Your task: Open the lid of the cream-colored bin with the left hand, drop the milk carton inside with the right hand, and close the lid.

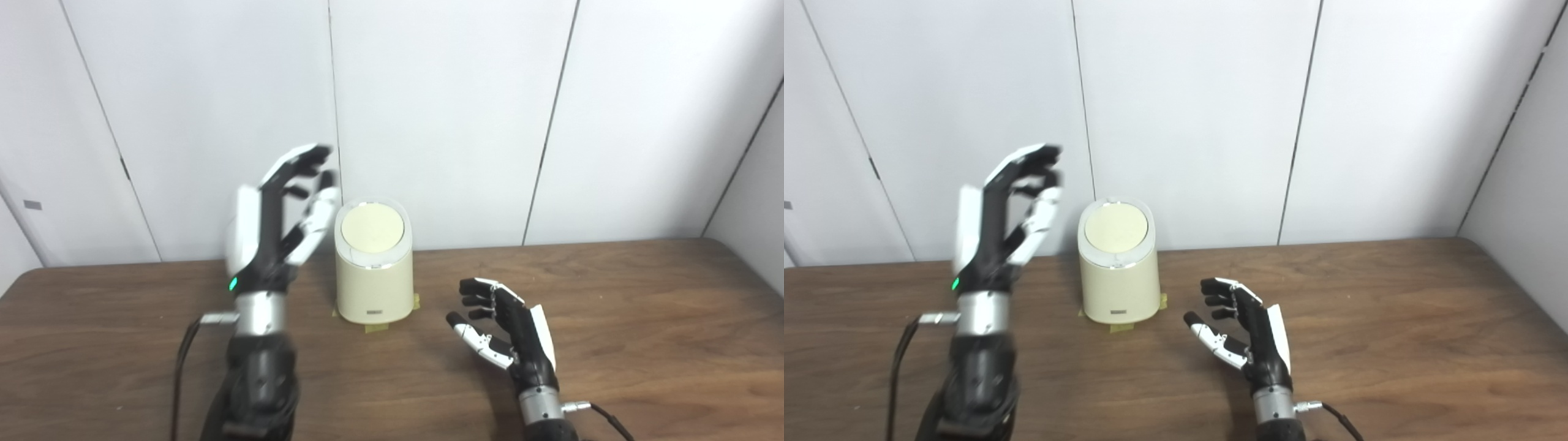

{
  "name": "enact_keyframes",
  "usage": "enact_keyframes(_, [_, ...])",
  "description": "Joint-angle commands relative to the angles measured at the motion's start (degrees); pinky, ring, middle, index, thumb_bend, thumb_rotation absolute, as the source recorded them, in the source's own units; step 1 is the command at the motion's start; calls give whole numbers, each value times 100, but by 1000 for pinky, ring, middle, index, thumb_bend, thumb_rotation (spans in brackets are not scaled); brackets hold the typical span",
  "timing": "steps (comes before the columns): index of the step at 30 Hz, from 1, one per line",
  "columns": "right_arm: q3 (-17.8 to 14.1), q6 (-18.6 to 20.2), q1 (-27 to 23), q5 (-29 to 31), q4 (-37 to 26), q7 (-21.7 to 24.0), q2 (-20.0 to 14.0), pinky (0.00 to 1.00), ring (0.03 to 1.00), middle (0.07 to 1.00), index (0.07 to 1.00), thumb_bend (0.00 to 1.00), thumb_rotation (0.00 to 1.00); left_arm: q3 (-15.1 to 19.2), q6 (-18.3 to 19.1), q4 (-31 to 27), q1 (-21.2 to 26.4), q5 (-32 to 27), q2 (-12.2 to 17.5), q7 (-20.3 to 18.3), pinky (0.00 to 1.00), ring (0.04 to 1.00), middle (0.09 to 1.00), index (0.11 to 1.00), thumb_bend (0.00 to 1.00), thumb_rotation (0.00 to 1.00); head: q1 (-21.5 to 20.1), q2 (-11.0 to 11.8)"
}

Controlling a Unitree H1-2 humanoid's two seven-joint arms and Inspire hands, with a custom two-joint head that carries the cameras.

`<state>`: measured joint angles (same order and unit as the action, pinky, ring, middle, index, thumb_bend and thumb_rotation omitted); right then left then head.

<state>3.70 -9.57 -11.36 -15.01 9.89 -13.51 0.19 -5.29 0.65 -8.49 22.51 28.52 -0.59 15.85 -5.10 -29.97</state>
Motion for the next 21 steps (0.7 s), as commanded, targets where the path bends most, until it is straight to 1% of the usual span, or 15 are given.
enact_keyframes(1, [-4,-177,173,-17,170,-13,0,596,673,687,674,310,313,97,-455,-195,-89,-457,-78,30,671,764,775,768,242,805,13,-8])
enact_keyframes(3, [-13,-166,182,-24,153,-20,-1,596,672,686,675,299,314,176,-786,-109,-399,-743,-13,1,699,790,793,783,216,800,13,0])
enact_keyframes(4, [-16,-155,187,-31,143,-26,0,595,672,685,676,296,314,207,-928,-56,-526,-846,23,-19,683,774,783,768,197,798,3,7])
enact_keyframes(5, [-16,-156,194,-42,131,-33,0,594,672,685,676,295,314,229,-1007,-22,-647,-945,69,-77,678,768,779,763,190,796,-12,6])
enact_keyframes(6, [-30,-150,202,-16,109,-32,12,592,670,683,675,293,313,245,-1033,25,-832,-1005,199,-193,675,761,775,760,188,796,-21,-5])
enact_keyframes(7, [-41,-148,207,6,94,-29,21,595,670,681,674,296,311,254,-1035,49,-943,-1032,285,-279,674,756,770,756,185,776,-21,-5])
enact_keyframes(8, [-50,-125,215,17,65,-23,26,600,670,680,673,298,314,273,-1056,90,-1049,-1054,364,-337,668,748,763,748,180,737,-18,-18])
enact_keyframes(9, [-54,-106,223,10,36,-21,25,601,670,680,673,299,315,297,-1082,129,-1128,-1083,416,-374,666,746,762,745,179,724,-4,-34])
enact_keyframes(10, [-53,-102,230,-14,13,-24,17,602,670,678,672,297,320,330,-1107,177,-1194,-1161,449,-402,656,737,753,735,172,658,1,-34])
enact_keyframes(11, [-55,-99,238,-25,-6,-24,12,600,669,677,672,294,320,370,-1128,237,-1264,-1288,475,-437,652,735,748,729,174,615,-1,-36])
enact_keyframes(13, [-60,-73,257,-40,-51,-22,11,598,670,677,673,293,322,454,-1197,389,-1393,-1544,493,-504,644,733,743,724,192,534,-7,-51])
enact_keyframes(15, [-63,-29,277,-43,-93,-3,4,592,669,679,676,294,328,505,-1313,556,-1486,-1692,482,-536,639,727,736,720,199,487,-4,-59])
enact_keyframes(18, [-68,18,306,-39,-154,8,-2,593,669,680,676,293,336,537,-1268,630,-1624,-1853,434,-601,653,730,739,726,200,516,-17,-79])
enact_keyframes(21, [-87,80,327,-10,-216,6,16,597,672,683,678,299,327,583,-1248,716,-1731,-2046,393,-668,667,737,742,728,209,511,-37,-109])
